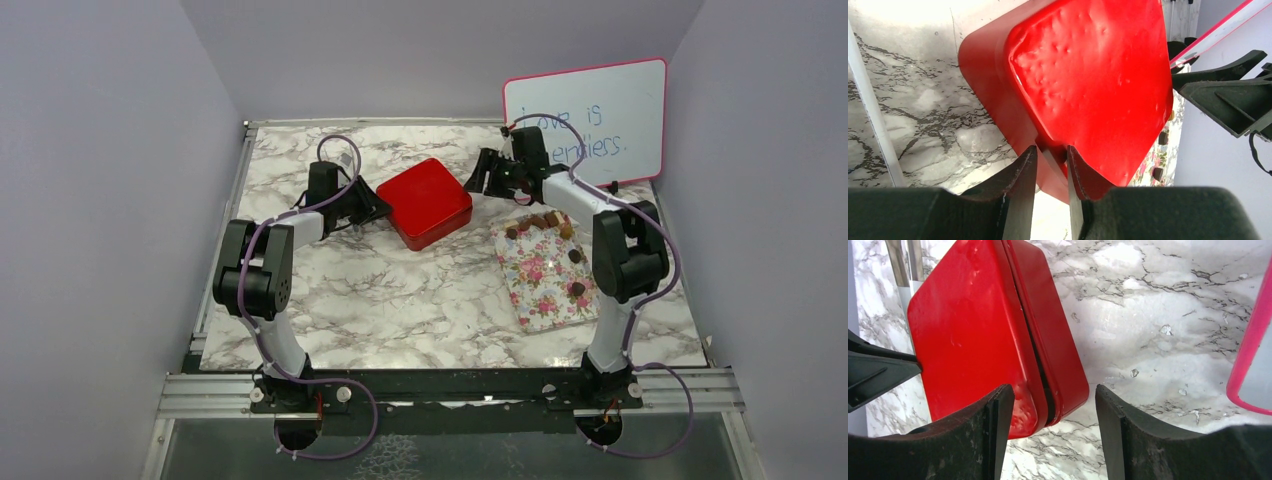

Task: Pack the chocolate

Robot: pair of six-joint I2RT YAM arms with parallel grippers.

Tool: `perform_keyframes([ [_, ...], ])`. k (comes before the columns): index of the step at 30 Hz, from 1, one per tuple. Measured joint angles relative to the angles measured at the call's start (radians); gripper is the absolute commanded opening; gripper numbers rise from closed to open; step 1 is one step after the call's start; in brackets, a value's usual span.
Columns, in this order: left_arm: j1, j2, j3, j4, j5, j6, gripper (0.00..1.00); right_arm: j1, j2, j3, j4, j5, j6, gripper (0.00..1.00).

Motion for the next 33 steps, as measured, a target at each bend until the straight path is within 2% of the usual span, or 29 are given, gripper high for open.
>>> perform_keyframes([
  [5, -0.003, 0.009, 0.015, -0.01, 0.0, 0.002, 0.3, 0.01, 0.034, 0.006, -0.001, -0.015, -0.027, 0.59],
  [11, -0.004, 0.025, 0.054, -0.06, 0.002, 0.03, 0.31, 0.023, 0.053, 0.002, 0.016, -0.074, -0.059, 0.37],
  [13, -0.004, 0.027, 0.063, -0.082, 0.0, 0.041, 0.33, 0.026, 0.044, -0.021, 0.044, -0.087, -0.057, 0.33],
  [23, -0.005, 0.043, 0.101, -0.139, -0.004, 0.085, 0.33, 0.045, -0.021, -0.131, 0.122, -0.064, -0.039, 0.38],
  [27, -0.005, 0.055, 0.11, -0.132, 0.002, 0.078, 0.24, 0.052, -0.023, -0.128, 0.119, -0.028, -0.027, 0.35],
  [29, -0.002, 0.061, 0.114, -0.128, 0.013, 0.065, 0.24, 0.057, -0.027, -0.128, 0.116, -0.01, -0.021, 0.32],
  [33, 0.001, 0.084, 0.136, -0.105, 0.029, 0.048, 0.32, 0.059, -0.067, -0.195, 0.163, 0.019, 0.003, 0.33],
])
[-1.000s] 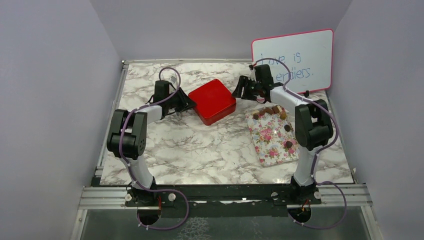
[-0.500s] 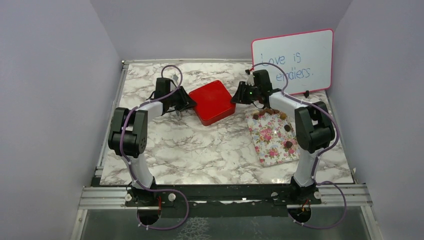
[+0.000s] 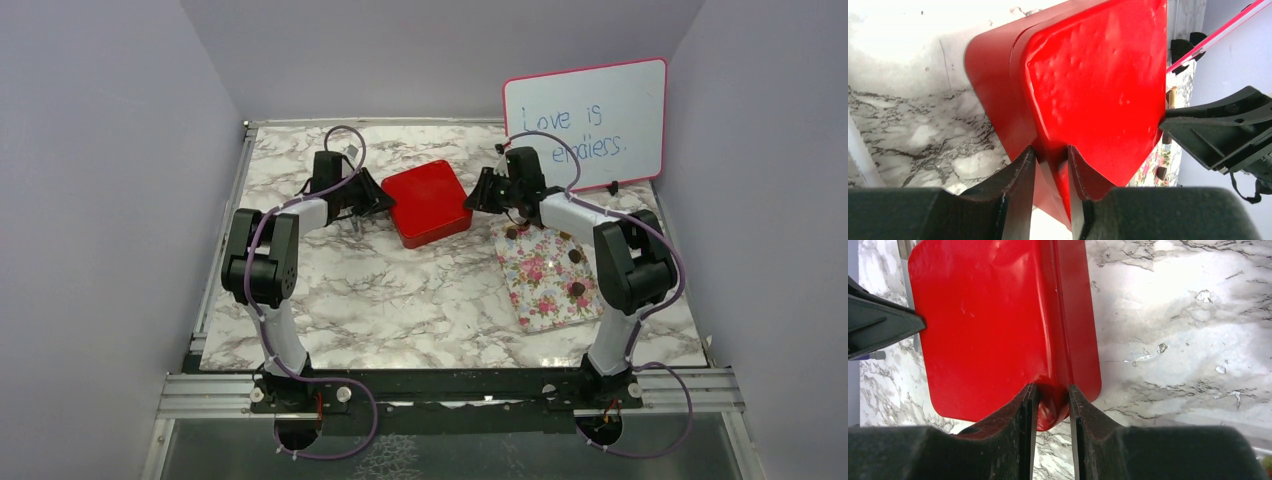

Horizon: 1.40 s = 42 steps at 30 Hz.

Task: Pack the chocolate

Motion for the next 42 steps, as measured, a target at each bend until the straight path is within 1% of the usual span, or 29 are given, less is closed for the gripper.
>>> perform_keyframes([
  [3, -0.004, 0.011, 0.015, 0.017, 0.0, -0.001, 0.41, 0.0, -0.014, -0.033, 0.036, 0.013, 0.014, 0.37],
  [5, -0.005, 0.012, 0.016, 0.024, 0.0, -0.001, 0.46, 0.0, -0.014, -0.035, 0.041, 0.015, 0.022, 0.37],
  [7, -0.005, 0.013, 0.027, 0.027, 0.0, -0.003, 0.49, 0.0, -0.014, -0.035, 0.041, 0.018, 0.024, 0.34],
  [11, -0.005, 0.02, 0.075, 0.006, -0.021, 0.005, 0.59, 0.002, -0.014, -0.034, 0.042, 0.019, 0.029, 0.29],
  [13, -0.005, 0.02, 0.102, -0.01, -0.05, 0.014, 0.61, 0.003, -0.016, -0.033, 0.041, 0.026, 0.032, 0.26],
  [15, -0.005, 0.02, 0.125, -0.021, -0.09, 0.023, 0.61, 0.004, -0.02, -0.033, 0.039, 0.04, 0.036, 0.23],
  [18, -0.005, 0.02, 0.14, -0.03, -0.122, 0.031, 0.57, 0.004, -0.027, -0.035, 0.037, 0.061, 0.054, 0.23],
  [20, -0.004, 0.021, 0.151, -0.045, -0.134, 0.034, 0.52, 0.004, -0.041, -0.056, 0.049, 0.064, 0.074, 0.26],
  [22, -0.004, 0.032, 0.176, -0.069, -0.143, 0.039, 0.47, 0.004, -0.074, -0.114, 0.079, 0.059, 0.103, 0.28],
  [25, -0.004, 0.046, 0.195, -0.088, -0.15, 0.05, 0.42, 0.005, -0.113, -0.178, 0.115, 0.041, 0.137, 0.34],
  [28, -0.004, 0.063, 0.204, -0.103, -0.147, 0.056, 0.43, 0.006, -0.119, -0.19, 0.115, 0.011, 0.14, 0.38],
  [31, -0.004, 0.095, 0.234, -0.114, -0.125, 0.061, 0.49, 0.016, -0.119, -0.19, 0.099, -0.014, 0.126, 0.42],
  [33, -0.004, 0.114, 0.25, -0.118, -0.107, 0.068, 0.53, 0.025, -0.124, -0.19, 0.076, -0.025, 0.116, 0.49],
  [35, -0.004, 0.125, 0.259, -0.127, -0.087, 0.079, 0.55, 0.031, -0.14, -0.19, 0.04, -0.019, 0.105, 0.55],
  [37, -0.004, 0.13, 0.267, -0.147, -0.071, 0.092, 0.55, 0.035, -0.155, -0.186, 0.002, -0.003, 0.092, 0.57],
  [40, -0.004, 0.131, 0.274, -0.159, -0.056, 0.108, 0.52, 0.036, -0.154, -0.136, -0.056, 0.034, 0.069, 0.57],
  [42, -0.004, 0.131, 0.279, -0.165, -0.049, 0.116, 0.51, 0.035, -0.151, -0.09, -0.083, 0.053, 0.056, 0.54],
])
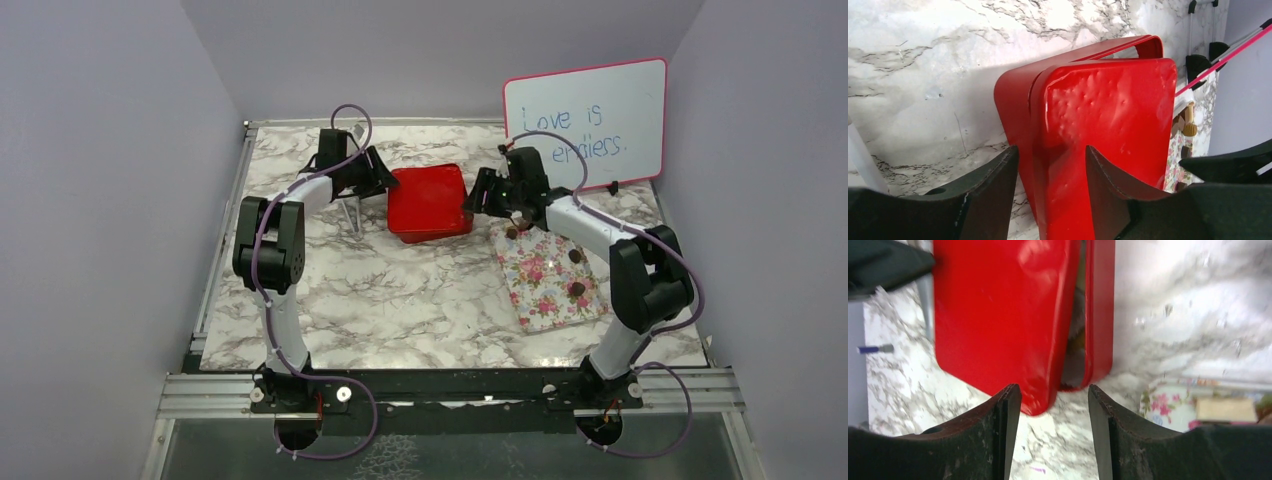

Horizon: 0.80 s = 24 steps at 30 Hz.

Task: Pack the chocolate

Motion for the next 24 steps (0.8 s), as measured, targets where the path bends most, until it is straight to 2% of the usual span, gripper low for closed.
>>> perform_keyframes([
  [3, 0.0, 0.003, 0.017, -0.018, 0.01, 0.004, 0.48, 0.0, 0.021, 0.091, -0.015, 0.013, -0.026, 0.47],
  [12, 0.0, 0.002, 0.024, -0.1, -0.005, 0.041, 0.47, 0.0, 0.088, 0.151, -0.015, -0.01, -0.023, 0.43],
  [19, 0.0, -0.008, 0.028, -0.143, -0.014, 0.083, 0.34, 0.0, 0.174, 0.166, -0.018, -0.048, 0.008, 0.4],
  [24, -0.001, -0.008, 0.028, -0.146, -0.005, 0.09, 0.25, -0.001, 0.208, 0.226, -0.021, -0.072, 0.012, 0.33],
])
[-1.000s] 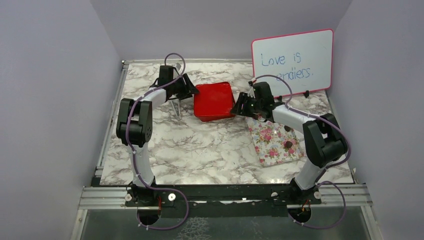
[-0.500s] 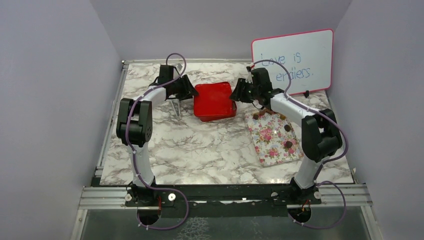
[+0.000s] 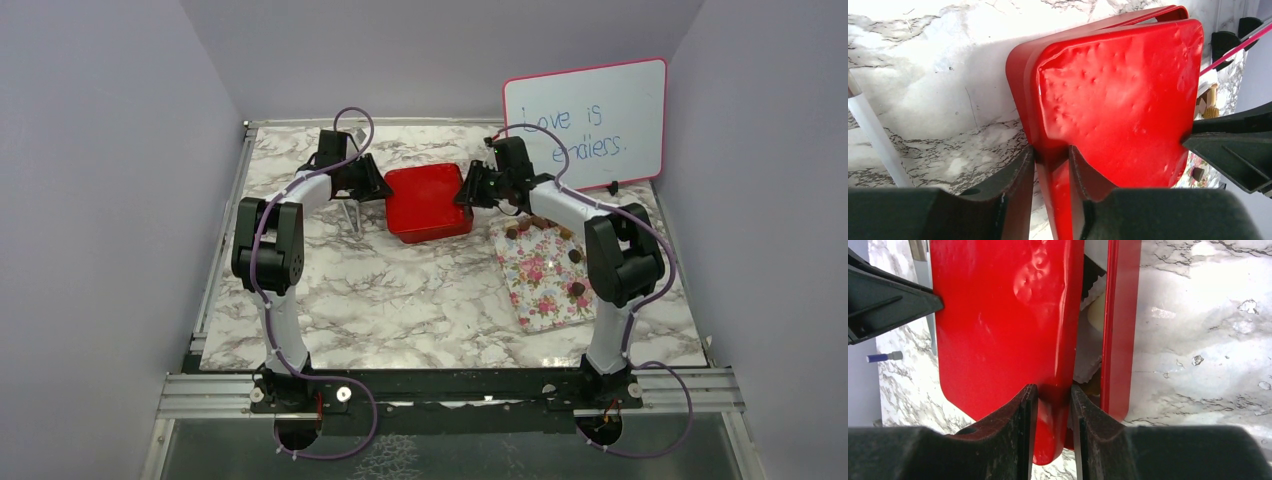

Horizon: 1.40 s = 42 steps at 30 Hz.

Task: Pack the chocolate

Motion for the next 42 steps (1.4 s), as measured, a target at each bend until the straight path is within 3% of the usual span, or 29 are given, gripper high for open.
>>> perform_keyframes([
  [5, 0.002, 0.0, 0.0, 0.004, 0.016, -0.011, 0.18, -0.007, 0.016, 0.012, -0.005, -0.006, 0.0, 0.31],
  [12, 0.007, 0.0, -0.007, 0.04, 0.021, -0.053, 0.17, -0.016, 0.042, 0.048, -0.013, -0.009, -0.002, 0.27],
  [22, 0.008, 0.0, -0.007, 0.08, 0.021, -0.09, 0.25, -0.023, 0.049, 0.098, -0.042, 0.004, -0.019, 0.26],
  [42, 0.008, 0.018, 0.047, 0.129, 0.059, -0.106, 0.3, -0.053, 0.05, 0.098, -0.04, -0.012, 0.005, 0.26],
])
